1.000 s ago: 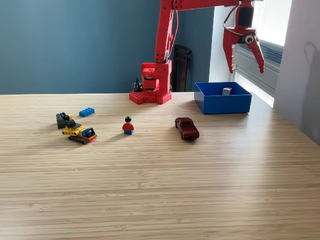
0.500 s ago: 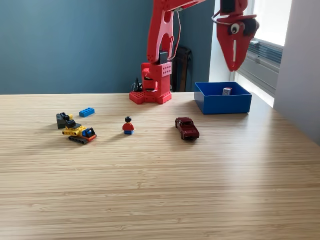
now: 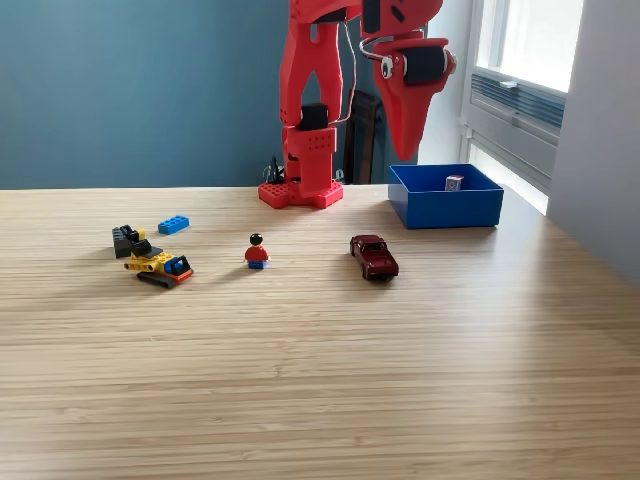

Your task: Grasp a lego block and put it in the bin.

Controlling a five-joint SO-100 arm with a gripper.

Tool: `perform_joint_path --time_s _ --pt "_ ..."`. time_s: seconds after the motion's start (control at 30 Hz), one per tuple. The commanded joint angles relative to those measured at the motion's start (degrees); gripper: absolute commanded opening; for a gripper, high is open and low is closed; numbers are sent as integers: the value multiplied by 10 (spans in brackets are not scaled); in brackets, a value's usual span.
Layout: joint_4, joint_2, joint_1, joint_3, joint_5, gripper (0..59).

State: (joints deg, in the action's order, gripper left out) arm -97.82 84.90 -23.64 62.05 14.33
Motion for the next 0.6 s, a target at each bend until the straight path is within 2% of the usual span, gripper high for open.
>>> perform_joint_path --time_s 0.03,0.6 --pt "-5 18 -1 -24 4 1" --pt "-5 15 -7 -25 10 1"
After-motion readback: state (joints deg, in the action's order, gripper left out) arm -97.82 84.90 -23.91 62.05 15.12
